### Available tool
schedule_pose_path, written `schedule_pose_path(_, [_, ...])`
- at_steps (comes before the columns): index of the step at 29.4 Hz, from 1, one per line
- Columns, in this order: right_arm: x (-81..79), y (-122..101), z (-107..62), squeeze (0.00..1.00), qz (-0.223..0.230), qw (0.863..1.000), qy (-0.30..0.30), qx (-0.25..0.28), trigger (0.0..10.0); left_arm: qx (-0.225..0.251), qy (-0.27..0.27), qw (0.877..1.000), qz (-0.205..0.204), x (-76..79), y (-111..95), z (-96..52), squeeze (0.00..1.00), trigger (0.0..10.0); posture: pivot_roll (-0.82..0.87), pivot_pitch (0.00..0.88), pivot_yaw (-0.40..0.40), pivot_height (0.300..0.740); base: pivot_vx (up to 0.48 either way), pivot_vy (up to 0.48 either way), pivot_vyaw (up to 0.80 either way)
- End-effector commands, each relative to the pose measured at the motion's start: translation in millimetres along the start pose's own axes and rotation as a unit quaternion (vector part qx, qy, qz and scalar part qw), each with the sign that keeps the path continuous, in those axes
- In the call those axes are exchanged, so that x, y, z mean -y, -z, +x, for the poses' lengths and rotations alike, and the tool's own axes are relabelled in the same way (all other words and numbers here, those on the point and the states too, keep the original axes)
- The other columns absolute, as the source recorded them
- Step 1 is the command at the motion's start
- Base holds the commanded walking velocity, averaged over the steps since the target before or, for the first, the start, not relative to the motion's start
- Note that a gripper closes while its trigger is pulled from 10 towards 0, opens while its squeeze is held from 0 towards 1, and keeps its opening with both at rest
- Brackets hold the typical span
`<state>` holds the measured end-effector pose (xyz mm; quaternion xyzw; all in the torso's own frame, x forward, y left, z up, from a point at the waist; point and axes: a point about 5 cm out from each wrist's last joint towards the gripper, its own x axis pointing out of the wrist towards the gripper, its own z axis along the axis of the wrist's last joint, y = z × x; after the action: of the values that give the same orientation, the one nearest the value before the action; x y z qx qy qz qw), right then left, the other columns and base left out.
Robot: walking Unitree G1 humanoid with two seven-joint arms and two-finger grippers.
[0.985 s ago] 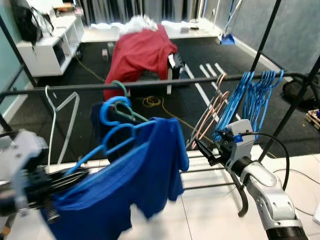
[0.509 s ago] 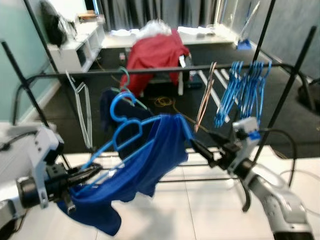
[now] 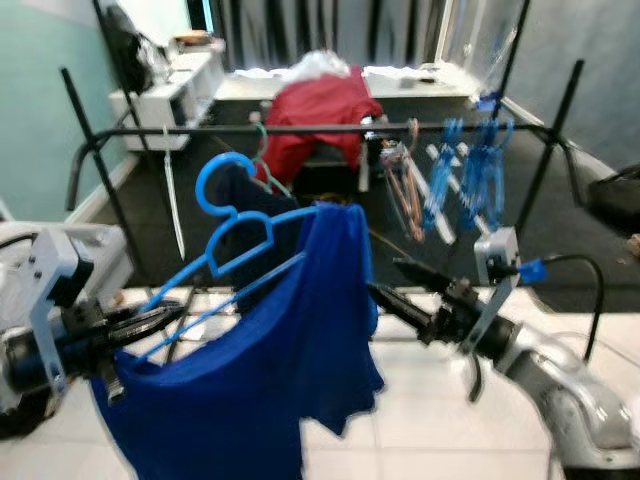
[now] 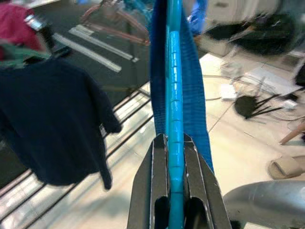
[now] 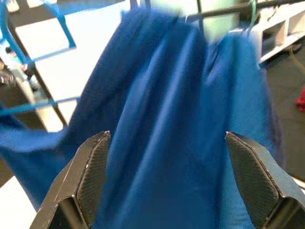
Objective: Hang hanger
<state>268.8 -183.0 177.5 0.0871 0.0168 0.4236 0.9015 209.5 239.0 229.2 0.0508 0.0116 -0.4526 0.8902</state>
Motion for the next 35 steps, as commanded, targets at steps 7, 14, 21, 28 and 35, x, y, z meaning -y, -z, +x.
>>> schedule_pose_path(7, [13.7,-20.3,-8.1,0.00,-0.007,0.999,0.012,0.029,10.0,0.020,0.075,0.997,0.025,7.4,-28.0,-8.5,0.00,10.0,-0.07,0.000,-0.006,0.740,0.000,0.000,0.00])
schedule_pose_path(14, [14.2,-29.7,-11.1,0.00,-0.012,0.999,0.007,0.047,10.0,0.009,0.104,0.994,0.026,11.7,-29.7,-9.4,0.00,10.0,-0.07,0.000,-0.002,0.740,0.000,0.000,0.00])
schedule_pose_path(21, [16.4,-37.2,-15.0,0.00,-0.015,0.998,0.005,0.058,10.0,0.001,0.108,0.994,0.027,11.5,-29.5,-11.5,0.00,10.0,-0.07,0.000,-0.004,0.740,0.000,0.000,0.00])
schedule_pose_path(28, [19.5,-44.5,-19.5,0.00,-0.026,0.998,0.002,0.060,10.0,-0.009,0.113,0.993,0.027,11.2,-29.8,-13.4,0.00,10.0,-0.07,0.000,-0.001,0.740,0.000,0.000,0.00])
schedule_pose_path(35, [26.4,-30.7,-18.5,0.00,-0.063,0.997,0.033,0.004,0.0,0.006,0.128,0.991,0.033,15.7,-37.2,-10.3,0.00,10.0,-0.07,0.000,-0.002,0.740,0.000,0.000,0.00])
